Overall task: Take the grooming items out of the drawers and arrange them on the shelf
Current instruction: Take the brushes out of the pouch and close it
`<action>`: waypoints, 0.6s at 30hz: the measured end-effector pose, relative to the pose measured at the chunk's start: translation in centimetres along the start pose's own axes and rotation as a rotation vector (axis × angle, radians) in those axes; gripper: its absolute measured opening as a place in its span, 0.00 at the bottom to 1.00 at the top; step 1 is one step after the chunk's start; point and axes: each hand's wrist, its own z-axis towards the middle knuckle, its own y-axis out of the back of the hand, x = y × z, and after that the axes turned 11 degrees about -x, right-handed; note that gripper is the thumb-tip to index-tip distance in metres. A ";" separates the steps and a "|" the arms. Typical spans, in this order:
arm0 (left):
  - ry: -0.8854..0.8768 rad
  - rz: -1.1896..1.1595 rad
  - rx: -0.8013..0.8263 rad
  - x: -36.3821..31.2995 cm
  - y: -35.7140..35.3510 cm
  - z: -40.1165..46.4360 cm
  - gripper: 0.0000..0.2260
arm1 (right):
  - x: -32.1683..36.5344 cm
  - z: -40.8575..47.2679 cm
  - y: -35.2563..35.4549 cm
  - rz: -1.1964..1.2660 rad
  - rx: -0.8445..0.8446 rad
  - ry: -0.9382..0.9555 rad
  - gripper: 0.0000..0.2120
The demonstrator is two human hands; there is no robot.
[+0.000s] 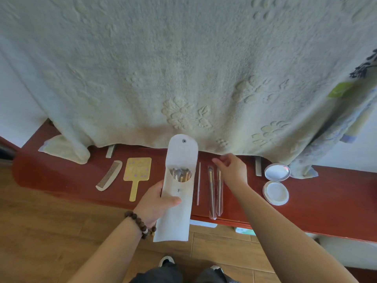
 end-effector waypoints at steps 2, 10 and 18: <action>-0.028 -0.007 0.066 -0.8 -0.5 -0.1 0.16 | 2.6 -0.1 1.3 0.182 0.070 0.054 0.16; -0.079 -0.022 0.255 -3.4 -2.4 -0.1 0.20 | 8.4 -0.9 7.1 0.453 0.179 0.192 0.04; -0.074 -0.157 0.188 -6.6 -3.9 -0.3 0.12 | 6.9 -4.4 9.0 0.367 0.155 0.220 0.02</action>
